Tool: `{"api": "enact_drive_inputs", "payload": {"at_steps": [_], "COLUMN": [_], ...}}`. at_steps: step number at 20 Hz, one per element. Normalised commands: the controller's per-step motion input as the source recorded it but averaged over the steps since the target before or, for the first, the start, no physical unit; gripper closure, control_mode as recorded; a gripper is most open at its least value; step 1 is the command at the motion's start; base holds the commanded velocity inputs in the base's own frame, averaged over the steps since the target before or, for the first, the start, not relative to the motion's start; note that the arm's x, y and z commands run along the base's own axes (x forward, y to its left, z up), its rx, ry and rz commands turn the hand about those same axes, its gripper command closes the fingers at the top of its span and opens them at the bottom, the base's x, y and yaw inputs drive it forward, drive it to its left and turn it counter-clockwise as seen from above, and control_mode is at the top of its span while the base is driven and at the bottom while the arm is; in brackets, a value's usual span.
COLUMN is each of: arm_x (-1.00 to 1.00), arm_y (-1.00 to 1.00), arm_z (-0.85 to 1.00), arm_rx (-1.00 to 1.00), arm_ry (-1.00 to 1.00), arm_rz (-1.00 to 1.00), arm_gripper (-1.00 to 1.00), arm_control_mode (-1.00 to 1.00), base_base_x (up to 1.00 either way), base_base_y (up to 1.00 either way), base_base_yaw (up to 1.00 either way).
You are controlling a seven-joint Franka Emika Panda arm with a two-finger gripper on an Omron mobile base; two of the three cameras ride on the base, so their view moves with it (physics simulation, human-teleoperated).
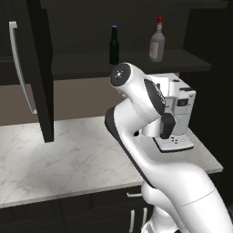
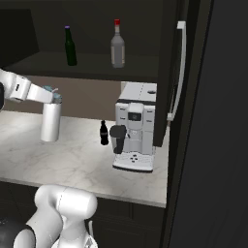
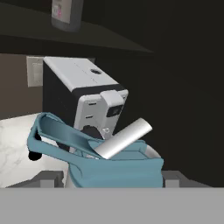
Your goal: Sort all alcoholic drinks to one cabinet, and non-alcoholic drinks to the other.
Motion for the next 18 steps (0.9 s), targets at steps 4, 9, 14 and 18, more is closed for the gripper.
{"api": "enact_drive_inputs", "payload": {"at_steps": [4, 9, 14, 18], "arm_x": [-0.19, -0.21, -0.35, -0.3], "arm_y": [-0.04, -0.07, -0.17, -0.24], "arm_z": [0.47, 0.23, 0.02, 0.0], "arm_rx": [0.08, 0.05, 0.02, 0.0], "arm_ry": [0.13, 0.1, 0.0, 0.0], "arm_rz": [0.28, 0.28, 0.22, 0.18], "arm_gripper": [1.0, 1.0, 1.0, 1.0], "arm_control_mode": [-1.0, -1.0, -1.0, -1.0], "base_base_x": [0.0, 0.0, 0.0, 0.0], "base_base_y": [0.0, 0.0, 0.0, 0.0], "base_base_yaw": [0.0, 0.0, 0.0, 0.0]}}
